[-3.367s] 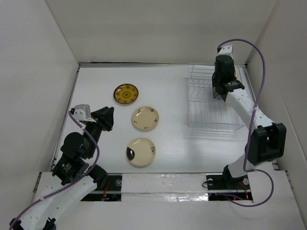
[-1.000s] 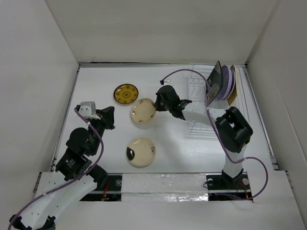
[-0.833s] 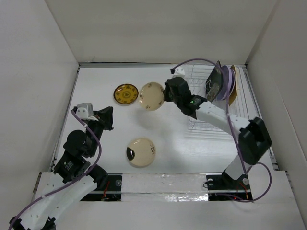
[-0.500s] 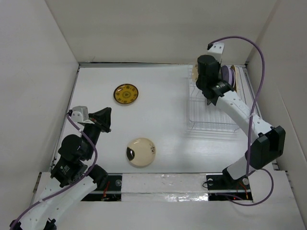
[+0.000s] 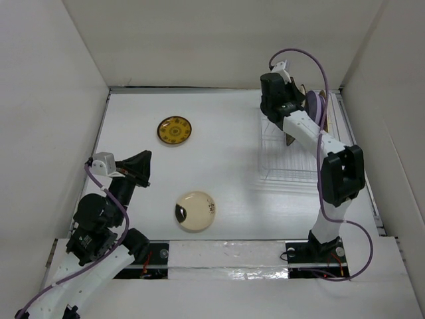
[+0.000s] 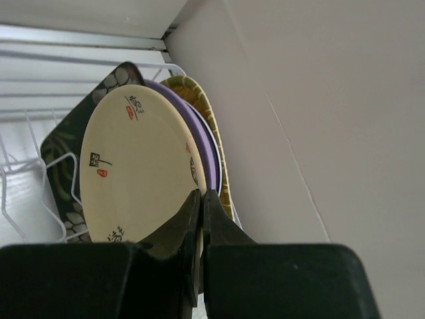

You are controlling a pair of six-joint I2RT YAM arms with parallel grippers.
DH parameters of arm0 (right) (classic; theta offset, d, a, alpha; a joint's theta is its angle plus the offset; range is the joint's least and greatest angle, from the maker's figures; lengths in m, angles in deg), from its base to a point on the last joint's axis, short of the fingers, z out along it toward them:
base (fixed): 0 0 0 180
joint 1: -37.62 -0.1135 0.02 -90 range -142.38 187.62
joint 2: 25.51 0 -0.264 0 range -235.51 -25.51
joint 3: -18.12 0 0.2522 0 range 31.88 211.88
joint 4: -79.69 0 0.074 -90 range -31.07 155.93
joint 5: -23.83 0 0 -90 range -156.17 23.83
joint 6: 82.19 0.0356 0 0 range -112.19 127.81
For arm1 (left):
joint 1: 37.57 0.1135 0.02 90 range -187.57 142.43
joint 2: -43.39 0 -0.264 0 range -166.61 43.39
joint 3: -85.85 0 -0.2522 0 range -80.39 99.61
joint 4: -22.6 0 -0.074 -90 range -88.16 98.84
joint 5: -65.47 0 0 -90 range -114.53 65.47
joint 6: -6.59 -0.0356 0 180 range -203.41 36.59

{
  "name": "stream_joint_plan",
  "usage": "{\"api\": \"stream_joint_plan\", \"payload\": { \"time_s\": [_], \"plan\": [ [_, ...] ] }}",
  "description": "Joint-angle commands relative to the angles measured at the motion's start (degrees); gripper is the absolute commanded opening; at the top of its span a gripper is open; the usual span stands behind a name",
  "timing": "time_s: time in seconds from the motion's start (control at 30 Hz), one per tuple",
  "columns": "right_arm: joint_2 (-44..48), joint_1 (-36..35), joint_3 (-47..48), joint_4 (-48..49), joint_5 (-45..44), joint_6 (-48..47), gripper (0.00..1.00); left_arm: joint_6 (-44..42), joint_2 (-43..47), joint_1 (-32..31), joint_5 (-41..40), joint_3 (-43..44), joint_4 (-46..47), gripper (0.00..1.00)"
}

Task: Load the plates into the dish rack

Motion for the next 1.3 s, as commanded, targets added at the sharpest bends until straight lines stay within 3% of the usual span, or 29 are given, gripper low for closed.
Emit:
{"api": "stream_joint_plan", "payload": {
  "time_s": [0.0, 0.2, 0.6, 0.7, 0.73, 0.8, 1.0, 1.03, 1.07, 1.13, 1.27],
  "plan": [
    [-0.85, 0.24, 1.30, 5.42, -3.26, -6.88, 0.00, 0.38, 1.11, 0.05, 0.83, 0.00, 2.43, 0.07],
    [-2.78, -0.81, -1.86, 7.70, -1.42, -7.59, 0.00, 0.30, 1.64, 0.05, 0.66, 0.00, 2.61, 0.08],
    [-7.97, -2.48, -2.40, 5.34, 2.19, 0.14, 0.00, 0.21, 1.12, 0.05, -0.31, -0.09, 2.43, 0.08],
    [-7.01, -1.96, -1.08, 1.56, 3.06, 4.26, 0.19, 0.21, 0.68, 0.05, -0.57, -0.27, 2.34, 0.08],
    [-6.31, -1.96, 0.05, 0.24, 4.46, 6.89, 0.34, 0.12, 0.24, 0.05, -0.75, -0.18, 2.43, 0.09],
    [-2.71, -1.96, 0.85, -2.75, 6.57, 8.92, 0.50, 0.12, -0.38, 0.05, -1.01, -0.18, 2.43, 0.11],
    [12.64, -6.60, -0.89, -9.00, 20.00, 18.50, 0.59, 0.03, -2.05, 0.05, -1.97, -0.09, 1.99, 0.12],
    [14.77, -9.31, -2.64, -8.74, 28.47, 20.25, 0.52, -0.05, -2.48, 0.05, -2.33, -0.18, 1.99, 0.12],
    [16.71, -10.82, -4.66, -7.95, 33.95, 22.27, 0.38, -0.14, -2.66, 0.05, -2.59, -0.18, 1.90, 0.12],
    [20.75, -14.07, -11.07, -6.81, 48.76, 25.44, 0.00, -0.14, -3.62, 0.05, -3.20, -0.18, 1.73, 0.10],
    [21.83, -23.72, -19.96, -3.12, 62.55, 30.55, 0.00, -0.41, -5.56, 0.05, -4.26, 0.00, 1.38, 0.00]
  ]
}}
